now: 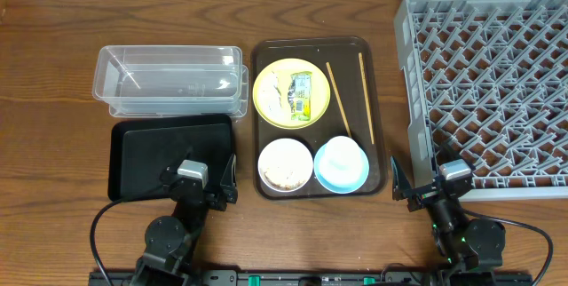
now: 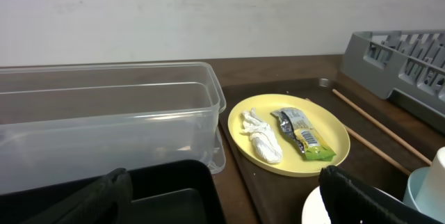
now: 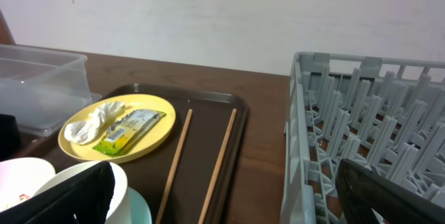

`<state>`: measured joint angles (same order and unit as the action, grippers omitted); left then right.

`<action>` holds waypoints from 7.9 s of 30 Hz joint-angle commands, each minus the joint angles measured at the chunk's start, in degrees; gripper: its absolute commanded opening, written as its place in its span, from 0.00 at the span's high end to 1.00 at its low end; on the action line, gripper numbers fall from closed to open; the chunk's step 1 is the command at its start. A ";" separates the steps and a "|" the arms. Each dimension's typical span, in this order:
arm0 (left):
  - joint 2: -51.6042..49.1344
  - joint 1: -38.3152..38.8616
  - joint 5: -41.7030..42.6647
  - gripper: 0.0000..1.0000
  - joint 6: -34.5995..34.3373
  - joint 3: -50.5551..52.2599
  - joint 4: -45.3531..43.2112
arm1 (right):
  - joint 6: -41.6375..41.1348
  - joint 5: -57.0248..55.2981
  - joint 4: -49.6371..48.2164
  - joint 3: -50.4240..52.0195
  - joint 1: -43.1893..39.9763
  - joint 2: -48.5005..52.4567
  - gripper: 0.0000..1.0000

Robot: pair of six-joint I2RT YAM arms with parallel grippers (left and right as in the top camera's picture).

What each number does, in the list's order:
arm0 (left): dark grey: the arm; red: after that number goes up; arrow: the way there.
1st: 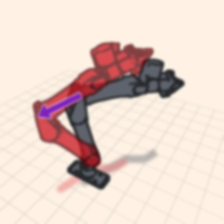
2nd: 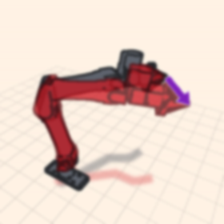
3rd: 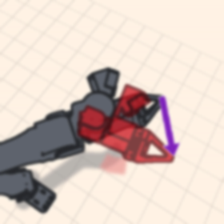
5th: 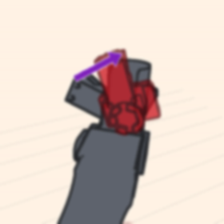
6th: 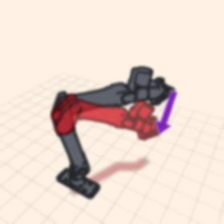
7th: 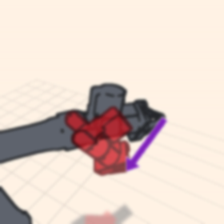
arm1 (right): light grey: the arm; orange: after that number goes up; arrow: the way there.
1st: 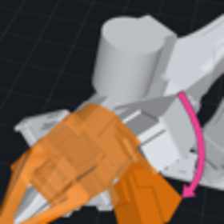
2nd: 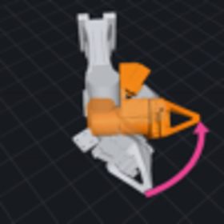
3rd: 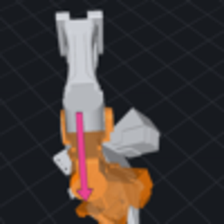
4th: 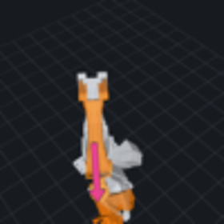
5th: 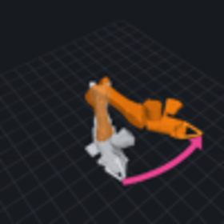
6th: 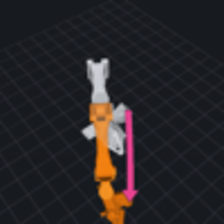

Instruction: Sort waste into correct bins and load items into the dishwasher rack

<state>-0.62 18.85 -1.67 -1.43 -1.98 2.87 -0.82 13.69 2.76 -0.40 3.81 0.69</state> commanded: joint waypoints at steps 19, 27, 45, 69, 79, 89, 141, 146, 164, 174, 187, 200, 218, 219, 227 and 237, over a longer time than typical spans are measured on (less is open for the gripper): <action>-0.68 -0.31 11.96 0.11 -9.51 0.48 -3.52 | -15.91 17.25 -1.73 -0.96 -0.74 -0.20 0.01; -4.63 -0.31 11.80 0.11 -10.49 -11.54 -6.51 | -17.44 19.32 6.99 -14.91 -0.74 5.68 0.01; -52.72 -0.24 21.90 0.11 -12.41 -58.47 39.69 | -8.02 16.13 58.36 -60.67 -0.74 52.22 0.01; -80.89 28.87 3.76 0.26 -13.68 -58.49 30.27 | -16.76 16.57 65.68 -60.65 -0.72 59.19 0.22; -92.94 29.44 3.65 0.51 -15.13 -58.47 21.57 | -13.90 16.46 65.02 -60.65 7.63 55.56 0.24; -87.10 29.00 5.95 0.94 -19.58 -59.67 22.18 | -19.69 9.35 63.80 -60.65 10.29 52.09 0.22; -63.67 2.64 82.25 0.94 -27.17 -59.21 9.86 | 1.05 52.78 28.68 -60.65 16.09 52.30 0.21; -63.67 2.64 82.25 0.94 -27.17 -59.21 9.86 | 0.39 52.78 28.65 -60.65 16.09 51.93 0.28; -63.67 2.64 82.25 0.45 -27.17 -59.21 9.90 | -13.44 15.06 53.90 -60.67 -1.86 41.13 0.40; -63.69 2.64 82.23 0.41 -27.15 -59.21 9.90 | -25.00 -18.27 65.55 -60.67 -9.18 44.78 0.42; -63.69 2.64 82.05 0.40 -26.91 -59.21 9.90 | -23.74 -17.90 61.40 -64.00 -12.22 70.64 0.41; -63.69 2.64 82.03 0.40 -26.73 -58.47 10.08 | -23.56 -12.04 56.24 -64.85 -12.20 80.35 0.36; -63.71 5.97 60.13 0.41 -17.16 -58.21 25.33 | -17.09 -0.28 71.01 -77.00 -12.15 75.71 0.12; -63.76 7.85 52.54 0.40 -15.74 -58.21 28.85 | -17.09 1.16 71.04 -77.00 -12.15 74.62 0.11; -69.55 23.50 8.17 0.41 -15.87 -58.21 39.30 | -11.17 12.92 70.99 -76.98 -11.98 66.03 0.09; -84.72 26.62 4.20 0.47 -21.24 -58.38 31.30 | -5.05 18.03 75.76 -76.72 -11.98 59.10 0.09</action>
<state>-83.33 45.34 5.96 -20.82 -60.07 35.77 -9.10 29.36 77.95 -76.44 -8.03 61.01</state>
